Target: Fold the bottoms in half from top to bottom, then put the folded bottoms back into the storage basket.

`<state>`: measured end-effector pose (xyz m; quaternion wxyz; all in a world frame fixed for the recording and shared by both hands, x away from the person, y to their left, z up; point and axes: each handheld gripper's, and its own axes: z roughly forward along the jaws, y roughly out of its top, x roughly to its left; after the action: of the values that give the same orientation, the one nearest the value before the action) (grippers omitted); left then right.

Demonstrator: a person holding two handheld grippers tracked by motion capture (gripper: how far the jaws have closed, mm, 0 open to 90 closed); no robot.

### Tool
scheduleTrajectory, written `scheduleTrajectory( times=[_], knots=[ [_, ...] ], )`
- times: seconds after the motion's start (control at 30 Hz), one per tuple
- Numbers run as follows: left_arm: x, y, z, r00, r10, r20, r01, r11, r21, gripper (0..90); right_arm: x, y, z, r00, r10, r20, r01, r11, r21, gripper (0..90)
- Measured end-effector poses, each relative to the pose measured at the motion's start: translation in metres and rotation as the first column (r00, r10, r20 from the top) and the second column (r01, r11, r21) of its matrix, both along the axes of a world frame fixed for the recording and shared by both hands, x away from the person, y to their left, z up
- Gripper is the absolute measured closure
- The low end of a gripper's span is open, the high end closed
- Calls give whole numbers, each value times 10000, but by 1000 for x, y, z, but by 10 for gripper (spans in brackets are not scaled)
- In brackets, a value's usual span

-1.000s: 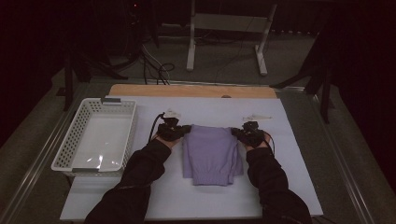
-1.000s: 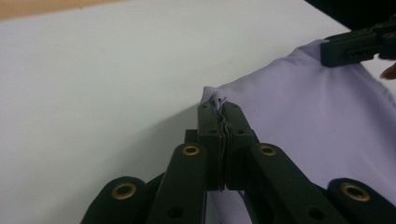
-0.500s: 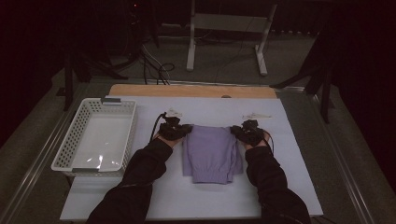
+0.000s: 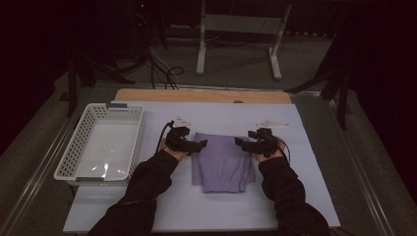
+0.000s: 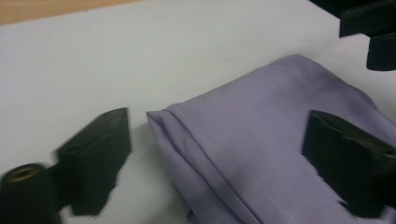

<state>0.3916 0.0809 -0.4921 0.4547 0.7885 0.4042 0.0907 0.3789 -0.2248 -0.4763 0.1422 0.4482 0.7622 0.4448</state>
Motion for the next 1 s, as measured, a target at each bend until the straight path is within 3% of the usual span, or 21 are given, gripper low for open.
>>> scheduleTrajectory(
  times=[0.03, 0.13, 0.2, 0.27, 0.3, 0.33, 0.4, 0.43, 0.5, 0.57, 0.67, 0.83, 0.9, 1.0],
  knots=[
    [-2, 0, 1, 10000, 22, 35, -22, 10000, -31, 30, -3, -1, 1, 9995, 296, 51, -296, 9995, 78, 159],
    [-10, 2, 3, 9992, -253, 306, 258, 9995, -174, 9, -14, -3, 7, 9982, 451, 407, -465, 9984, 329, 135],
    [-13, 1, 4, 9985, -436, 344, 440, 9990, -104, 9, -23, -4, 10, 9951, 509, 846, -533, 9982, 264, 130],
    [-15, 1, 4, 9971, -700, 311, 702, 9975, -54, 4, -30, -6, 14, 9892, 911, 1148, -933, 9955, 141, 96],
    [-16, 2, 5, 9964, -762, 372, 765, 9970, -77, 4, -33, -5, 16, 9850, 1045, 1376, -1058, 9944, 24, 95],
    [-17, 2, 5, 9966, -734, 383, 742, 9971, -183, 4, -37, -6, 18, 9772, 991, 1877, -976, 9951, -170, 96],
    [-18, 4, 6, 9969, -690, 381, 700, 9972, -258, 4, -44, -8, 22, 9508, 983, 2939, -928, 9952, -324, 96],
    [-19, 5, 6, 9968, -703, 379, 714, 9971, -272, 5, -46, -9, 24, 9460, 1037, 3070, -996, 9946, -289, 96],
    [-20, 6, 5, 9973, -602, 424, 610, 9980, -174, 5, -47, -10, 25, 9567, 1283, 2612, -1224, 9917, -387, 97],
    [-19, 7, 4, 9977, -574, 370, 583, 9980, -237, 4, -49, -11, 24, 9519, 1363, 2743, -1229, 9903, -655, 97],
    [-17, 7, 1, 9971, -591, 475, 614, 9969, -485, 6, -47, -14, 22, 9558, 1490, 2533, -1453, 9888, -332, 98],
    [-16, 8, 4, 9978, -498, 434, 515, 9979, -388, 8, -45, -18, 19, 9628, 1303, 2365, -1335, 9910, -28, 97],
    [-15, 7, 6, 9983, -485, 328, 497, 9980, -386, 7, -42, -21, 18, 9657, 1495, 2125, -1558, 9877, 129, 97],
    [-16, 7, 9, 9984, -492, 289, 506, 9975, -484, 7, -41, -22, 18, 9638, 1630, 2109, -1703, 9853, 166, 97]
  ],
)
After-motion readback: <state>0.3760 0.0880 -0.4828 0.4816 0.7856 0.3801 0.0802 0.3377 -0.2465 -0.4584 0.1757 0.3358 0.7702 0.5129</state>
